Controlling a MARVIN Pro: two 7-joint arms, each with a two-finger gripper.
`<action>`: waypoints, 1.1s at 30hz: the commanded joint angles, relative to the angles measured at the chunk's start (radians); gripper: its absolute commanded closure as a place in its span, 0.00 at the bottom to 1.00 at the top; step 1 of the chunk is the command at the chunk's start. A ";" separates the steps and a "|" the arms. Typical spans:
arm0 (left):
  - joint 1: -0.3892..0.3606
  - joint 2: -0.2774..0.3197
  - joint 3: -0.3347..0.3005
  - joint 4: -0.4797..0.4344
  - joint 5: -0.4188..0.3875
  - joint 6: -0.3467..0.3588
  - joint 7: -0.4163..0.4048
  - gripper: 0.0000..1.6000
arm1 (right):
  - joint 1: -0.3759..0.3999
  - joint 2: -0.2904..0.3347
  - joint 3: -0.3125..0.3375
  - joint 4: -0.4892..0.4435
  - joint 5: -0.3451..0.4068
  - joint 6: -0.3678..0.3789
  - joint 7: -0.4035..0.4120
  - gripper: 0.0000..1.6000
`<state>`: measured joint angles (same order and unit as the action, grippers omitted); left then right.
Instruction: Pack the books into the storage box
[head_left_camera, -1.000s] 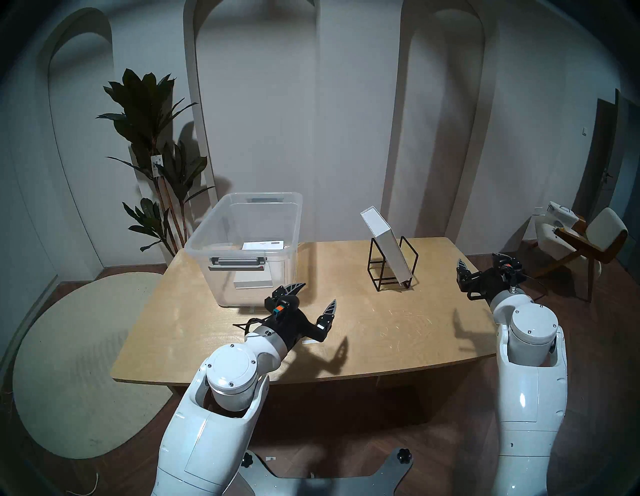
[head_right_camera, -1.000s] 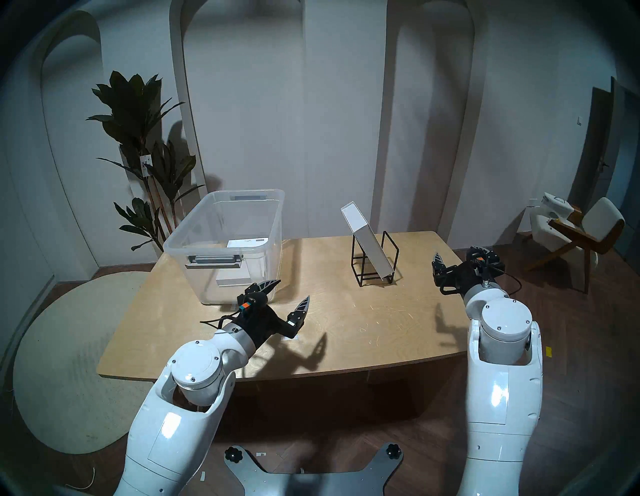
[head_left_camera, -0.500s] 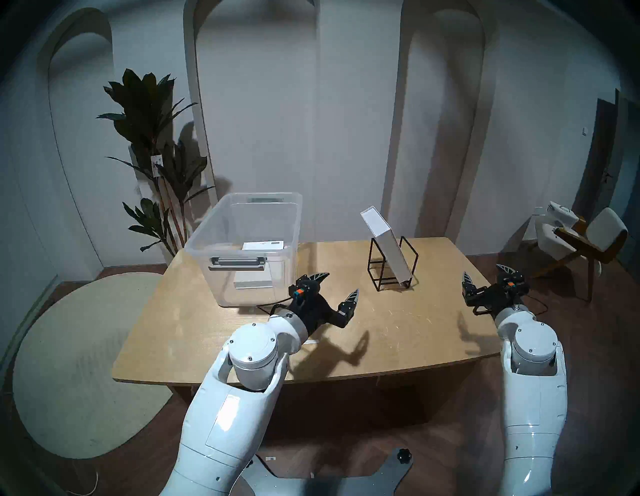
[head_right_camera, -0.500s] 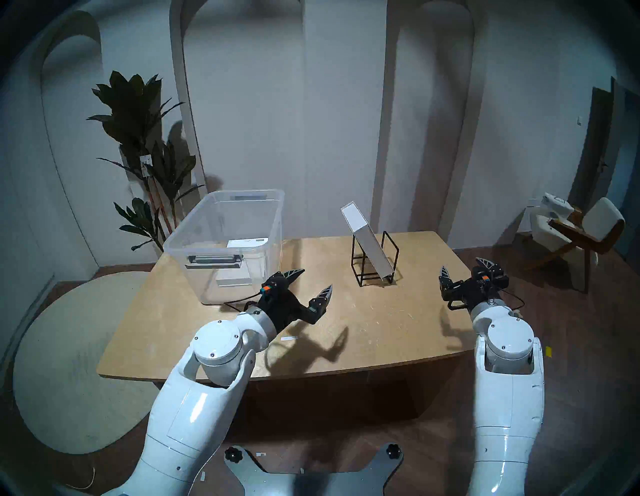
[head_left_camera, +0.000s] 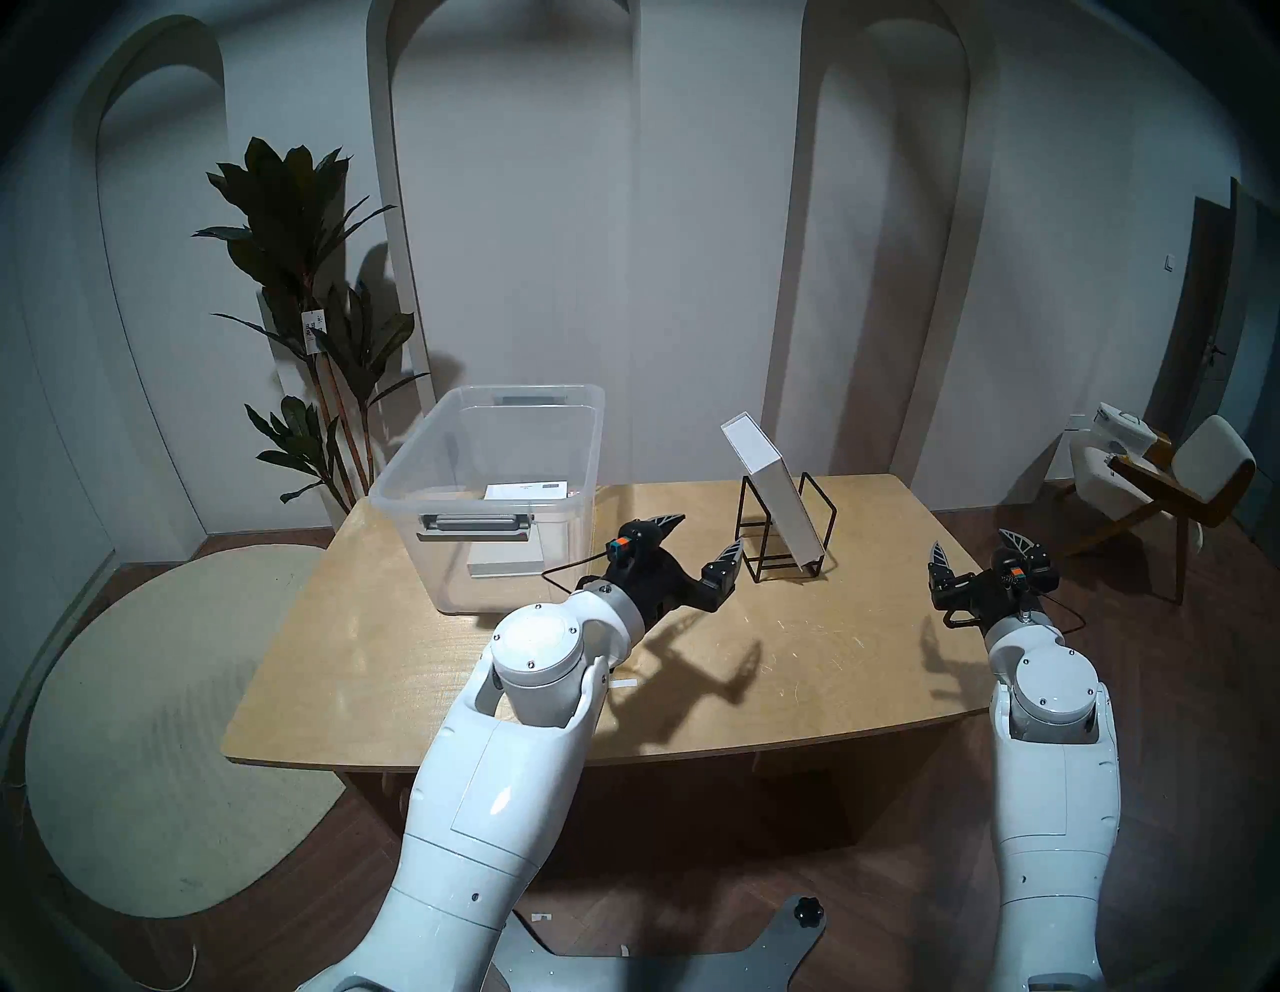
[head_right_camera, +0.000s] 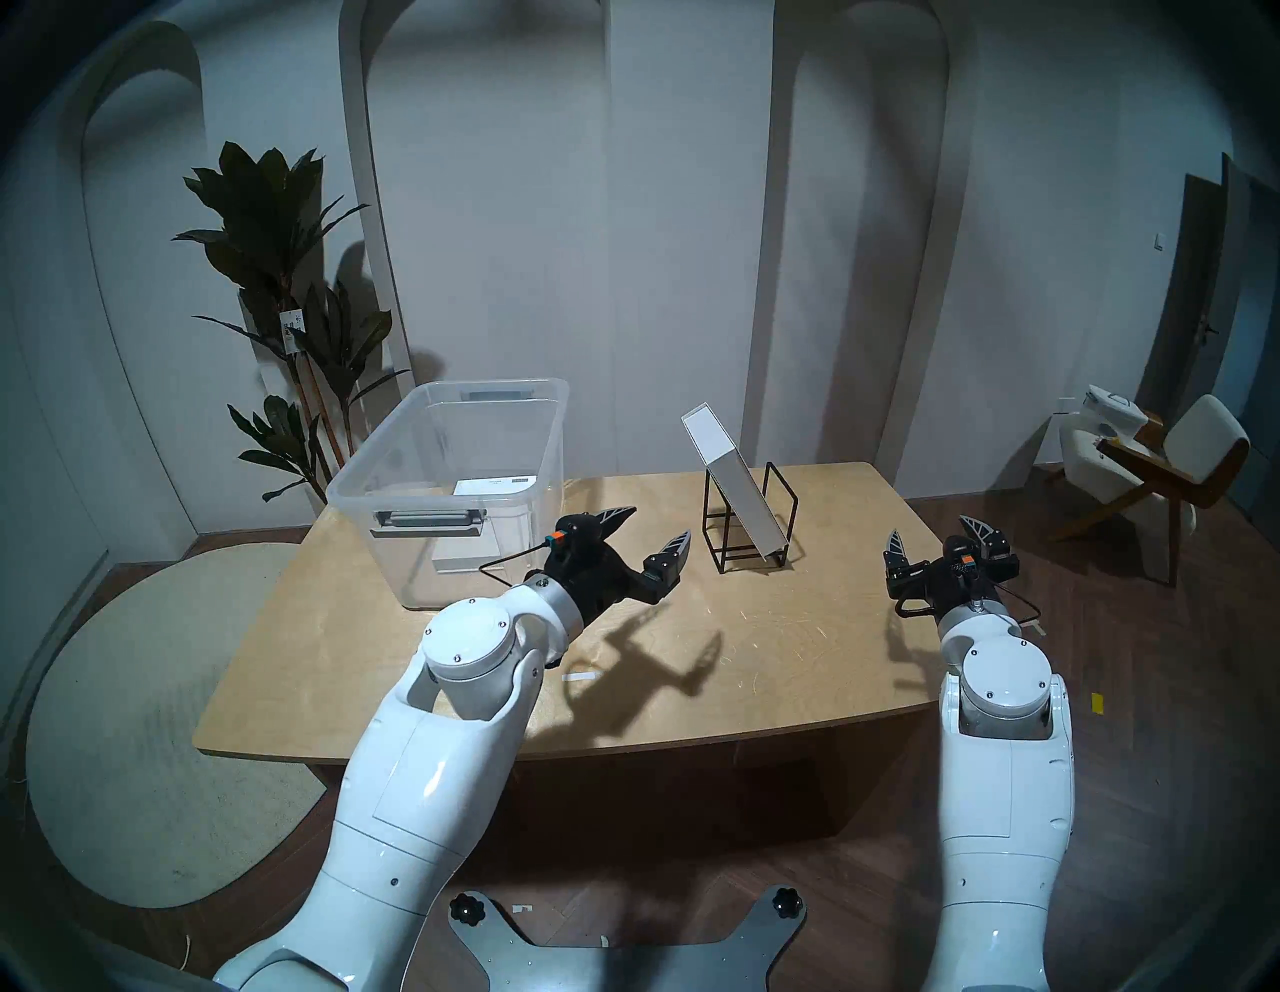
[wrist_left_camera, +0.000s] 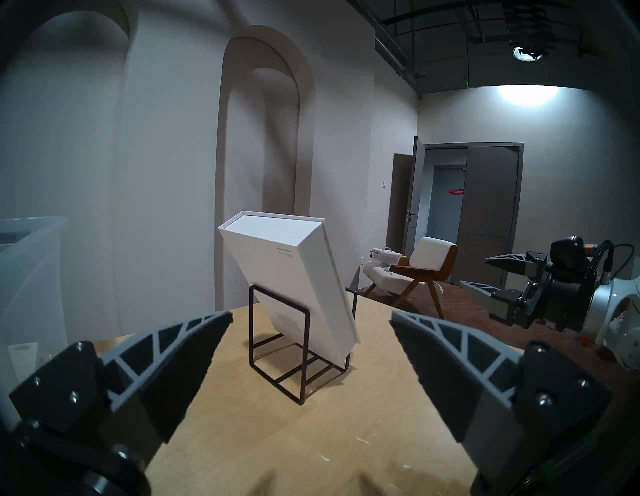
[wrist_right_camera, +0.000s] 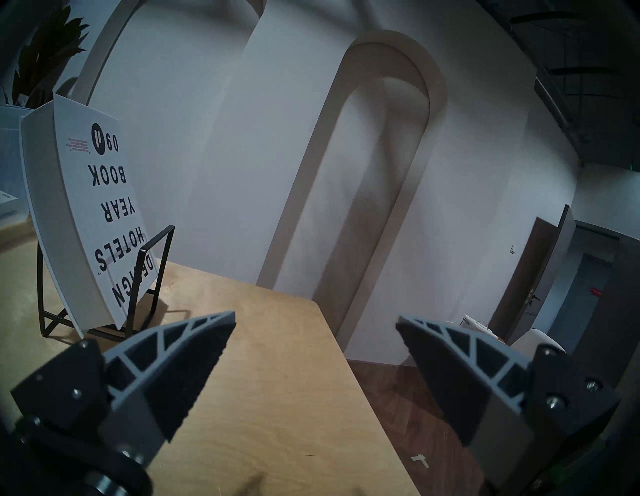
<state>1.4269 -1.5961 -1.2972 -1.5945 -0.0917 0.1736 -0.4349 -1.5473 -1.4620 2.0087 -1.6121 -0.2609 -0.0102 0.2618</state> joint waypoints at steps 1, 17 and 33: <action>-0.108 -0.051 0.006 0.016 0.009 0.020 -0.002 0.00 | 0.055 0.054 0.014 0.018 0.054 -0.007 0.069 0.00; -0.258 -0.141 0.077 0.207 -0.020 0.049 0.130 0.00 | 0.100 0.085 0.052 0.100 0.114 -0.007 0.154 0.00; -0.341 -0.218 0.096 0.381 -0.312 0.001 0.157 0.00 | 0.110 0.090 0.061 0.113 0.130 -0.012 0.189 0.00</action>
<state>1.1603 -1.7592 -1.2021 -1.2357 -0.3244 0.2035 -0.2782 -1.4559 -1.3797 2.0682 -1.4853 -0.1389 -0.0100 0.4475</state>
